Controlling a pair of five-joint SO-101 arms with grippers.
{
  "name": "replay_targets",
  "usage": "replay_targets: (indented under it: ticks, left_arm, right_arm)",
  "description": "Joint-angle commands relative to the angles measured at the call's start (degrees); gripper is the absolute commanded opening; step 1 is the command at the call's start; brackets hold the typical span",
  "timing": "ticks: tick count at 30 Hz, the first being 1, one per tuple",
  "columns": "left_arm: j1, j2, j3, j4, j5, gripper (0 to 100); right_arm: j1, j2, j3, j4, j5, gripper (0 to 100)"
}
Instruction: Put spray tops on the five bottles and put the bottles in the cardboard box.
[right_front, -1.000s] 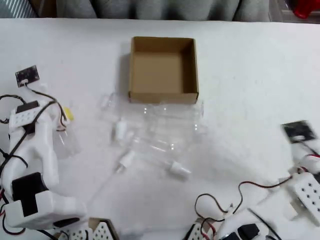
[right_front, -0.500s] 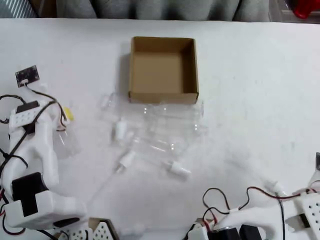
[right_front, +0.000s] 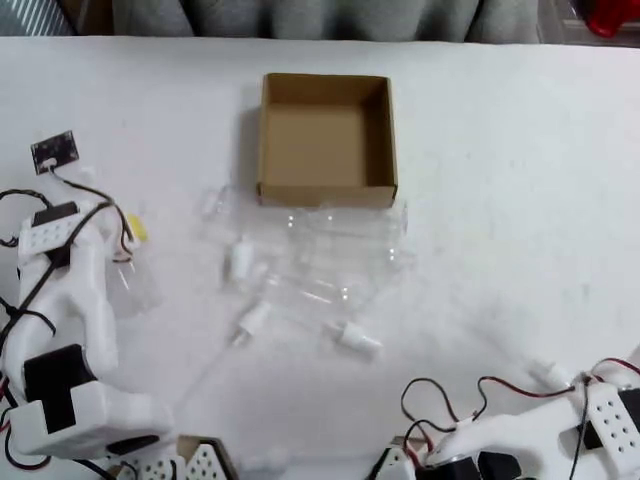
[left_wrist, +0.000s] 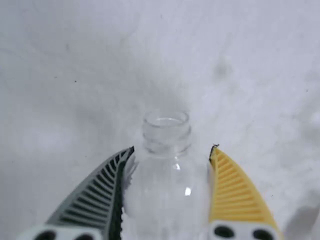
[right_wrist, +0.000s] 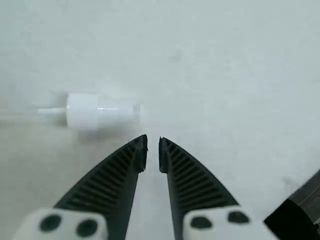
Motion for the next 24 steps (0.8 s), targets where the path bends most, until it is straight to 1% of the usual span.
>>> replay_targets:
  ticks: [1, 4, 7, 10, 14, 24]
  left_arm:
    - [0.6, -0.4, -0.2, -0.8, -0.8, 6]
    - [0.6, -0.4, -0.2, -0.7, -0.8, 6]
    - [0.5, -0.4, -0.2, -0.7, -0.8, 6]
    - [0.4, -0.4, -0.2, -0.7, -0.8, 6]
    - [0.3, -0.4, -0.2, -0.6, -0.8, 6]
    - [0.3, -0.4, -0.1, -0.6, -0.8, 6]
  right_arm:
    - [-1.6, -0.5, -0.3, -0.9, -4.0, 1.6]
    - [-2.4, -0.5, -0.3, -1.0, -7.0, 1.6]
    - [-3.6, 0.0, 0.3, 0.0, -7.0, 1.6]
    - [-4.5, 3.6, 0.3, -0.5, -7.0, 1.6]
    - [-3.8, 9.3, 0.2, -5.9, -7.0, 1.6]
    - [-4.3, 15.3, -1.0, -11.3, -7.3, 1.6]
